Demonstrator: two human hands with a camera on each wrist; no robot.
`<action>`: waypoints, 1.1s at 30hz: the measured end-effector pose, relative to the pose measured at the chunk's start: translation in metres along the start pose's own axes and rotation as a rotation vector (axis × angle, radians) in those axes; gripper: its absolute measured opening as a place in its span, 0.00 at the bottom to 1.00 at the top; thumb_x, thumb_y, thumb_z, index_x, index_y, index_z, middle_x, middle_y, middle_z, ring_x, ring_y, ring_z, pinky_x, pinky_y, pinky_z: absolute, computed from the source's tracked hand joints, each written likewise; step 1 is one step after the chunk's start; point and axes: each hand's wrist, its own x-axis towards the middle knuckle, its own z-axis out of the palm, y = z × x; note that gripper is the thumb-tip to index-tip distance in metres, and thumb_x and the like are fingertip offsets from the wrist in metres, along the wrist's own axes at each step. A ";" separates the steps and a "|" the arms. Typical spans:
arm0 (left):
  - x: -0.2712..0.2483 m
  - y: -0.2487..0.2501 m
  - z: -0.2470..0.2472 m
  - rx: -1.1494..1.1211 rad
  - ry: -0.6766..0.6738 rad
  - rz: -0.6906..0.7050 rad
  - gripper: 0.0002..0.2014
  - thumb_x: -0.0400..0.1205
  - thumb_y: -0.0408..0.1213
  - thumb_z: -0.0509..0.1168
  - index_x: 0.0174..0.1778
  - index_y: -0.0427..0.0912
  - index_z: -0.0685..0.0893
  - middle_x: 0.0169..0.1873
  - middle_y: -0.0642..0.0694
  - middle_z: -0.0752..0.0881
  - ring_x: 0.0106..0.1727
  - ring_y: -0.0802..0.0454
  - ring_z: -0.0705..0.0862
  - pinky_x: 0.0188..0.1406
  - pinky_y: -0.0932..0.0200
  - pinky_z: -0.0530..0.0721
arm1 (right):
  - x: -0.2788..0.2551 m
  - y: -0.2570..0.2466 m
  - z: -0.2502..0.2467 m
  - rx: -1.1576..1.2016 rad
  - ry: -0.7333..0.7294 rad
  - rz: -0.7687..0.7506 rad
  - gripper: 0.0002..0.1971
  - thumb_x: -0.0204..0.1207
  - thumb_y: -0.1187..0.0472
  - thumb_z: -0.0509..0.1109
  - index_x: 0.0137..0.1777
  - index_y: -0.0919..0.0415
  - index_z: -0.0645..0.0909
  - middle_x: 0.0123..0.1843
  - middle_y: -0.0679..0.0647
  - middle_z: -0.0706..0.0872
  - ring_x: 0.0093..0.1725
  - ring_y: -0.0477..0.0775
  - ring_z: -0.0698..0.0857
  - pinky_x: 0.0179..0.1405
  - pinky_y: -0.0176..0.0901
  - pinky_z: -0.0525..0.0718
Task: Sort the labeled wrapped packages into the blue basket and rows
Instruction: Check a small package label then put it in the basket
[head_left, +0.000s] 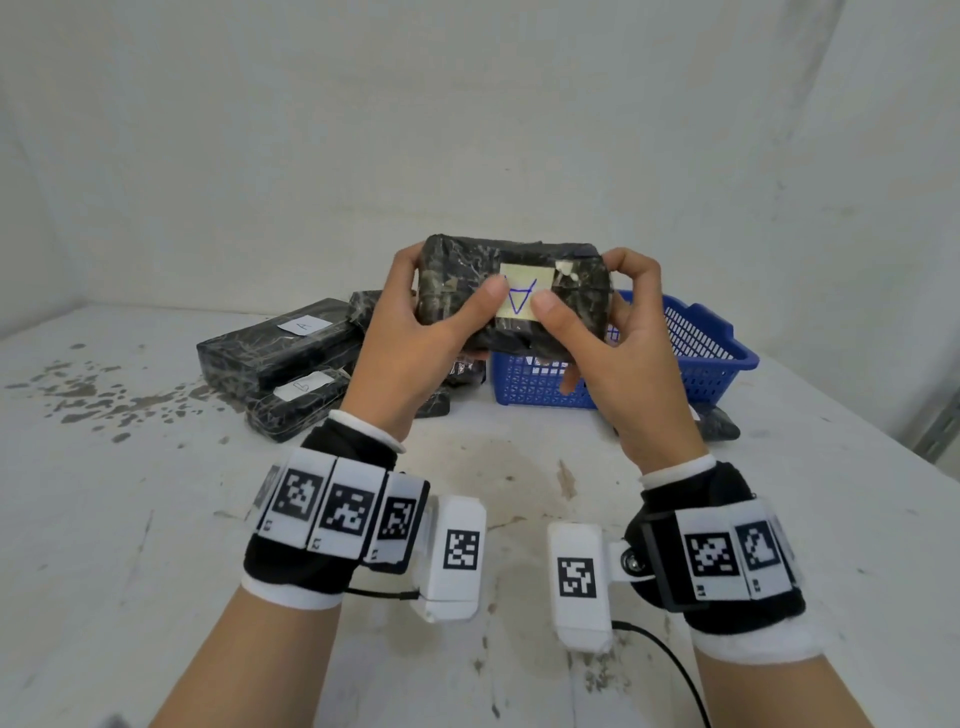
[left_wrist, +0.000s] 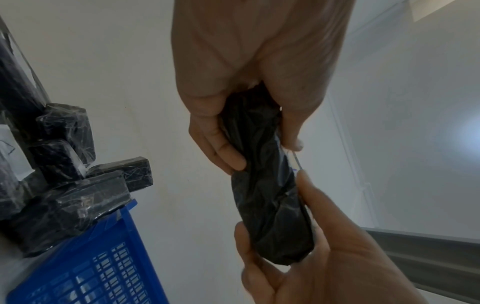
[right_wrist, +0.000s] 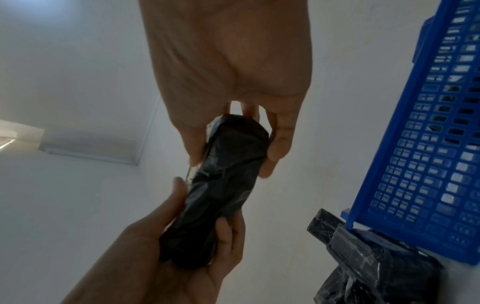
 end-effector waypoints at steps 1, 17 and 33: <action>0.000 0.001 0.000 0.012 0.001 0.000 0.27 0.73 0.49 0.76 0.65 0.46 0.75 0.55 0.43 0.88 0.51 0.43 0.90 0.39 0.50 0.90 | -0.001 -0.001 0.000 -0.016 -0.006 0.012 0.21 0.76 0.54 0.78 0.57 0.43 0.68 0.55 0.53 0.90 0.38 0.50 0.92 0.21 0.36 0.80; 0.003 0.002 -0.002 -0.117 0.073 -0.035 0.37 0.66 0.53 0.78 0.70 0.50 0.74 0.62 0.41 0.86 0.60 0.44 0.88 0.65 0.42 0.83 | 0.004 0.005 -0.003 0.112 -0.014 0.057 0.10 0.83 0.58 0.71 0.56 0.49 0.72 0.54 0.62 0.91 0.51 0.56 0.93 0.46 0.55 0.92; -0.002 0.002 0.004 0.027 0.019 0.080 0.15 0.79 0.38 0.71 0.59 0.46 0.77 0.47 0.47 0.92 0.46 0.51 0.90 0.51 0.48 0.88 | 0.003 0.010 0.000 -0.149 -0.063 -0.082 0.14 0.83 0.53 0.71 0.68 0.46 0.82 0.51 0.47 0.93 0.51 0.65 0.89 0.61 0.62 0.86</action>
